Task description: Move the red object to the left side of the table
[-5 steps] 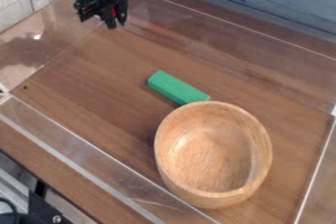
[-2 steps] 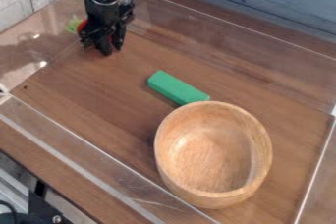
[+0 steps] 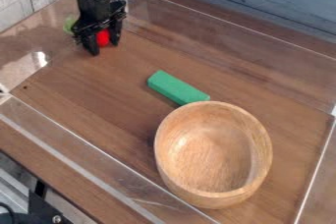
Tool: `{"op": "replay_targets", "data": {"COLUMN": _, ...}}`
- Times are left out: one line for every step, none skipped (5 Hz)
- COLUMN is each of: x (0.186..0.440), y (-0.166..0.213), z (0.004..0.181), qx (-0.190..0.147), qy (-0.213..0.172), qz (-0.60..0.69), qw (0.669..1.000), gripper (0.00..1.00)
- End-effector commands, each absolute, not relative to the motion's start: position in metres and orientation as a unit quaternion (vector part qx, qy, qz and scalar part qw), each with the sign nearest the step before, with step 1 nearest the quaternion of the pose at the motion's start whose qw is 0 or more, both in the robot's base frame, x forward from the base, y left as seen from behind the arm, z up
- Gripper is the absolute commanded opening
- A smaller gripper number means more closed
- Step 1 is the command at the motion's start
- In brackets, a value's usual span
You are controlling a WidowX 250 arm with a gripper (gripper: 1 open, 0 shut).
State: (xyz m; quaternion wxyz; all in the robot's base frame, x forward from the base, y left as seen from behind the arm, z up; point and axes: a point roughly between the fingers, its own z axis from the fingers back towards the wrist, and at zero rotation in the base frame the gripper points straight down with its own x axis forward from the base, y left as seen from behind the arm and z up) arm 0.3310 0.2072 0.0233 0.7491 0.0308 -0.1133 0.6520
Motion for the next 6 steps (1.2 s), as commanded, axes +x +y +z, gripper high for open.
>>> {"op": "replay_targets", "data": {"x": 0.332, "y": 0.219, "z": 0.037, "qx": 0.031, "qy": -0.114, "qz": 0.662, "qw": 0.74, "gripper": 1.0}}
{"op": "replay_targets", "data": {"x": 0.334, "y": 0.22, "z": 0.039, "qx": 0.036, "qy": -0.093, "qz": 0.686, "qw": 0.721, "gripper": 1.0}}
{"op": "replay_targets", "data": {"x": 0.336, "y": 0.218, "z": 0.042, "qx": 0.043, "qy": -0.073, "qz": 0.706, "qw": 0.703, "gripper": 1.0}}
{"op": "replay_targets", "data": {"x": 0.332, "y": 0.215, "z": 0.047, "qx": 0.048, "qy": -0.056, "qz": 0.691, "qw": 0.719, "gripper": 1.0}}
{"op": "replay_targets", "data": {"x": 0.328, "y": 0.215, "z": 0.053, "qx": 0.053, "qy": -0.037, "qz": 0.676, "qw": 0.734, "gripper": 1.0}}
{"op": "replay_targets", "data": {"x": 0.321, "y": 0.212, "z": 0.056, "qx": 0.058, "qy": -0.017, "qz": 0.661, "qw": 0.748, "gripper": 1.0}}
